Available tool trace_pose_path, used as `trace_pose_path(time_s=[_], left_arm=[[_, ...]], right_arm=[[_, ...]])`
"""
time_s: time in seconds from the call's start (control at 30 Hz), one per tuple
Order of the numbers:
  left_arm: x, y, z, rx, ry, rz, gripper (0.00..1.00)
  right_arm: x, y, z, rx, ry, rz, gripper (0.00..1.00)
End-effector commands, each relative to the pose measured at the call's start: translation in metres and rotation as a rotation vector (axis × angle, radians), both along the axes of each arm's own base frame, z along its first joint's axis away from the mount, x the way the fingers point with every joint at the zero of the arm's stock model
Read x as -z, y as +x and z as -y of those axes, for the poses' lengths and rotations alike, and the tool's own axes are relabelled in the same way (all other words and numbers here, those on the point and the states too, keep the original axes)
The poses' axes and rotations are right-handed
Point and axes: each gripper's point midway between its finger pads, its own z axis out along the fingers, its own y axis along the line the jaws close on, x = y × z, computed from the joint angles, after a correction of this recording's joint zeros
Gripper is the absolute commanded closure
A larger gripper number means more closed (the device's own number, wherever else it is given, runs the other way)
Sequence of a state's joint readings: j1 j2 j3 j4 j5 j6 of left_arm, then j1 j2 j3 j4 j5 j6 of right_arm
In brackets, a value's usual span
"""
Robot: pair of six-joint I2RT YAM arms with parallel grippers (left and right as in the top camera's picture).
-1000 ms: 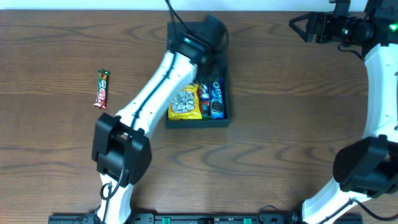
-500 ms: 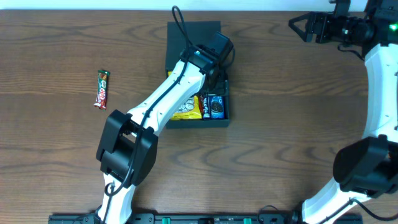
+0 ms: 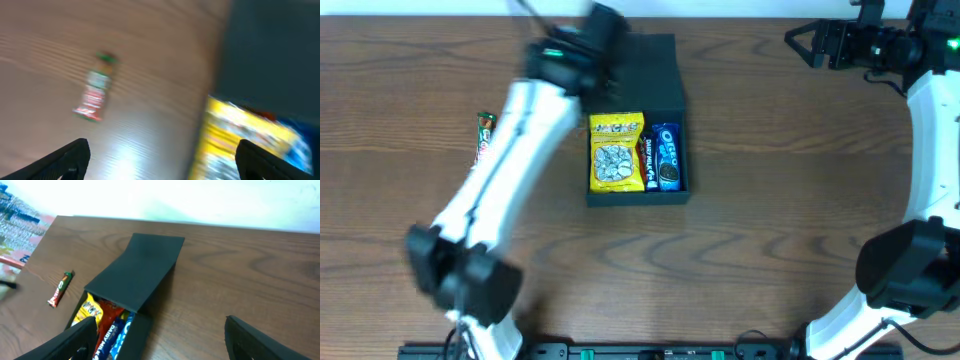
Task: Pack container
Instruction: 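Return the left gripper to the green Milo bar and grasp it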
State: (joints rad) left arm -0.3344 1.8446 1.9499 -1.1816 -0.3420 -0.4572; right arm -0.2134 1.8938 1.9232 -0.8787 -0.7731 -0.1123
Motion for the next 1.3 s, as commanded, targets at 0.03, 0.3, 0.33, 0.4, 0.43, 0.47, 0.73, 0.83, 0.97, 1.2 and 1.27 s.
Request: trace_pose_path(time_s=[0.03,0.3,0.33,0.4,0.43,0.47,0.73,0.83,0.97,1.2,1.27], left_arm=[[-0.005,0.004,-0.088,-0.051,0.2,-0.059,0.06],[0.066,0.027,-0.141,0.25,0.119,-0.242,0.07],[0.072,0.029,-0.147,0.245,0.117,-0.251,0.07],[0.086,0.033,-0.16,0.218,0.113,-0.268,0.05],[0.094,0.035,-0.166,0.205,0.107,-0.277,0.05],[0.103,0.037,-0.169,0.196,0.095,-0.287,0.06],[0.18,0.051,-0.174,0.201,-0.001,-0.369,0.13],[0.206,0.054,-0.171,0.214,-0.021,-0.396,0.18],[0.225,0.055,-0.17,0.209,-0.032,-0.415,0.19],[0.232,0.063,-0.174,0.138,-0.055,-0.377,0.27],[0.232,0.065,-0.174,0.138,-0.053,-0.367,0.32]], right_arm=[[0.002,0.0,0.003,0.006,0.013,-0.011,0.19],[0.002,0.0,0.003,0.006,0.013,-0.012,0.19],[0.002,0.0,0.003,0.006,0.013,-0.012,0.19],[0.002,0.0,0.003,0.006,0.013,-0.012,0.19],[0.002,0.0,0.003,0.006,0.012,-0.012,0.19],[0.002,0.0,0.003,0.006,0.013,-0.012,0.19],[0.003,-0.001,0.002,0.006,0.015,-0.02,0.18],[0.004,-0.003,0.002,0.008,0.019,-0.029,0.18],[0.006,-0.005,0.001,0.01,0.025,-0.047,0.18],[0.006,-0.005,0.0,0.015,0.034,-0.059,0.19],[0.006,-0.005,-0.002,0.011,0.034,-0.058,0.19]])
